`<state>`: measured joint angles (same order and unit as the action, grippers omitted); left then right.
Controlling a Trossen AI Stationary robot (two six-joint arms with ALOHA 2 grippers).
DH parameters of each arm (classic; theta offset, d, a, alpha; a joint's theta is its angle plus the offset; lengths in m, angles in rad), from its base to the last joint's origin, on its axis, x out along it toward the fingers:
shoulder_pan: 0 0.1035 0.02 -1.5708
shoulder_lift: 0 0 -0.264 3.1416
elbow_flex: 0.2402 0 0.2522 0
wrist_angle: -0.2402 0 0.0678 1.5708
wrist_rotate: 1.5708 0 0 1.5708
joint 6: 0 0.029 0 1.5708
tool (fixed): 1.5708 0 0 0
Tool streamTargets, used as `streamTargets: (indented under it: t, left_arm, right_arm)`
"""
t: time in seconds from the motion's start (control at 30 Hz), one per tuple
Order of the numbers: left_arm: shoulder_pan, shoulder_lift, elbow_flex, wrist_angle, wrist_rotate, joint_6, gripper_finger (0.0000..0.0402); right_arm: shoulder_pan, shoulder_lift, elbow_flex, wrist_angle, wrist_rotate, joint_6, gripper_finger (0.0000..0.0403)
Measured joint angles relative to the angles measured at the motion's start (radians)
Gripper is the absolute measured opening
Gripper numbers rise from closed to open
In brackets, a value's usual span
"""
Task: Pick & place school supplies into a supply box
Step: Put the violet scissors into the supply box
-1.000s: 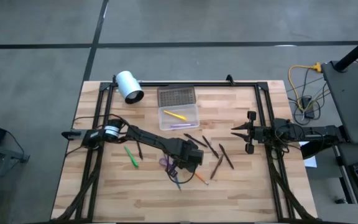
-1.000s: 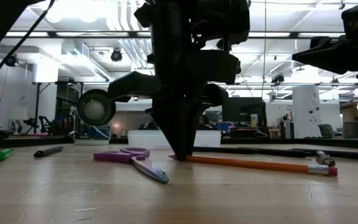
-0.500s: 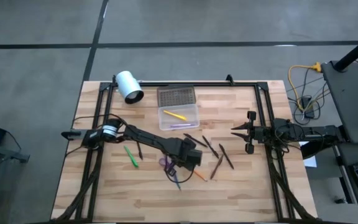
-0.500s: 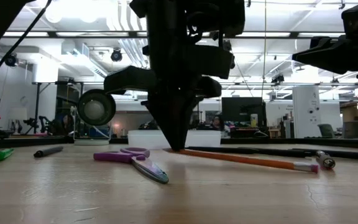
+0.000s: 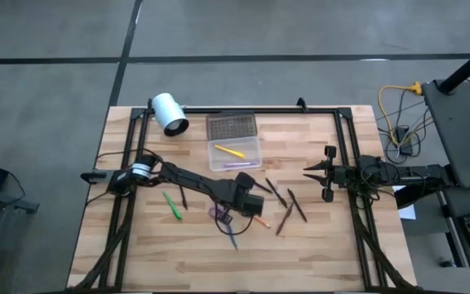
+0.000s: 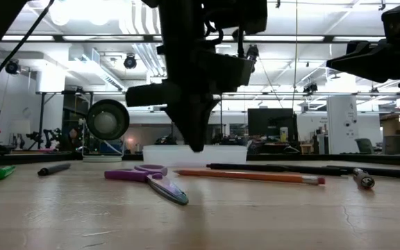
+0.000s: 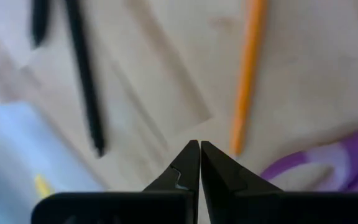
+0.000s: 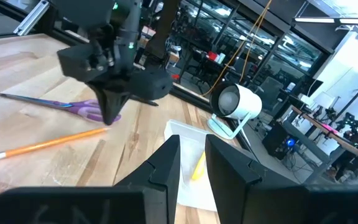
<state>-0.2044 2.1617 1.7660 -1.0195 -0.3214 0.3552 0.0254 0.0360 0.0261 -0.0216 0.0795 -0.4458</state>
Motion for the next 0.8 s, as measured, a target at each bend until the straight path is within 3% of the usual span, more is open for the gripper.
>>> streamTargets:
  t: [0.17,0.8]
  left_arm:
    - [-0.005,-0.010,0.000,-0.003,-0.030,-0.029,0.0001]
    - [-0.038,-0.011,-0.033,-0.006,0.024,-0.042,0.0000]
  right_arm:
    - [0.000,0.000,0.000,0.000,0.000,0.000,0.0068]
    - [0.000,0.000,0.000,0.000,0.000,0.000,0.0068]
